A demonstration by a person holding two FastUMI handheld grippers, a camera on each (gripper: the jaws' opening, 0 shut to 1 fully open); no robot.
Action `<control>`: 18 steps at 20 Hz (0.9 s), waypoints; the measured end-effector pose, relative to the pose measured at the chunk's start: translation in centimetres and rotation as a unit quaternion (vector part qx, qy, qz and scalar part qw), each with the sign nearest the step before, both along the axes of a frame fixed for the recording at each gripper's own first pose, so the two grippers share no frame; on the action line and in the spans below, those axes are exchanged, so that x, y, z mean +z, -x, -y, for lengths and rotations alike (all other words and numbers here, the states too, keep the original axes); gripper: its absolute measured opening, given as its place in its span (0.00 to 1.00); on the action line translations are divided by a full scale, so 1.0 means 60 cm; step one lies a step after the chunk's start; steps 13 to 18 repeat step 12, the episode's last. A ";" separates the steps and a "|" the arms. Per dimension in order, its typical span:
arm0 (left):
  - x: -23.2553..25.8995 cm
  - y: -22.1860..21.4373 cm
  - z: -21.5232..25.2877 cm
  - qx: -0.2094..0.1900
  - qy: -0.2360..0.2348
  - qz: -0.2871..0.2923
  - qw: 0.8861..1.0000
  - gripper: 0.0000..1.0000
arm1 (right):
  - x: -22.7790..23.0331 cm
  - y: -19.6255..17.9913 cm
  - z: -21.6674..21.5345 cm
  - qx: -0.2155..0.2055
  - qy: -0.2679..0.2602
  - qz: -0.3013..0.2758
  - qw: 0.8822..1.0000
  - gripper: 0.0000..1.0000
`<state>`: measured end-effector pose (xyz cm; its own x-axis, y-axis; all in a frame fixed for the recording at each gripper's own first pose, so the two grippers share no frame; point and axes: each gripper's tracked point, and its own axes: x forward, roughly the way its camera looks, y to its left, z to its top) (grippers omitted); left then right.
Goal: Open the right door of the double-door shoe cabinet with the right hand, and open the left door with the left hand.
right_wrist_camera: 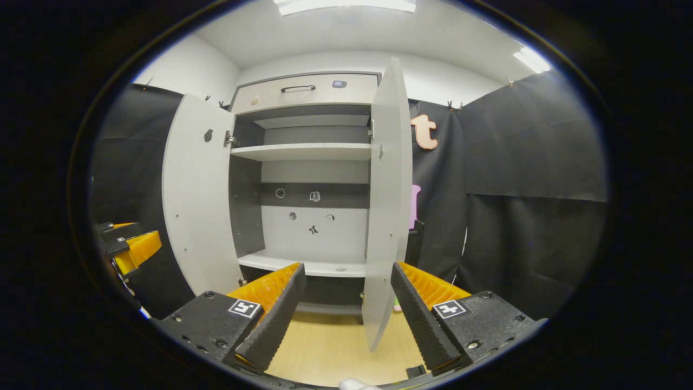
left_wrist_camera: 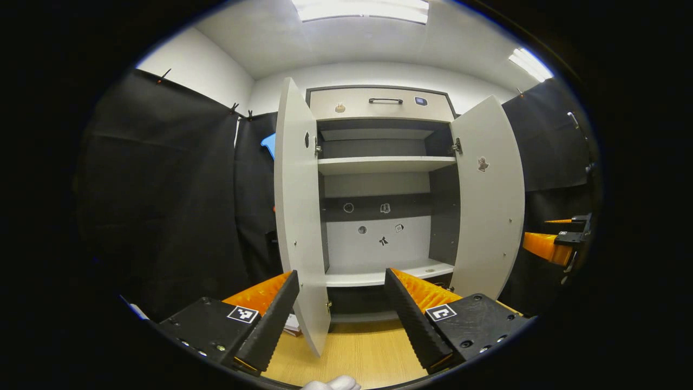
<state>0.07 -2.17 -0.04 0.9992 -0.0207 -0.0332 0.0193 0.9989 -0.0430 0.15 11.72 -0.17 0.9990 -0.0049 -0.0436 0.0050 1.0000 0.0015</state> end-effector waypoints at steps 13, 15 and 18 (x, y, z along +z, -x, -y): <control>0.002 -0.002 -0.002 0.003 0.005 -0.002 1.000 0.96 | 0.000 -0.001 -0.005 0.005 0.003 0.000 1.000 1.00; 0.002 -0.002 -0.002 0.003 0.005 -0.002 1.000 0.96 | 0.000 -0.001 -0.005 0.005 0.003 0.000 1.000 1.00; 0.002 -0.002 -0.002 0.003 0.005 -0.002 1.000 0.96 | 0.000 -0.001 -0.005 0.005 0.003 0.000 1.000 1.00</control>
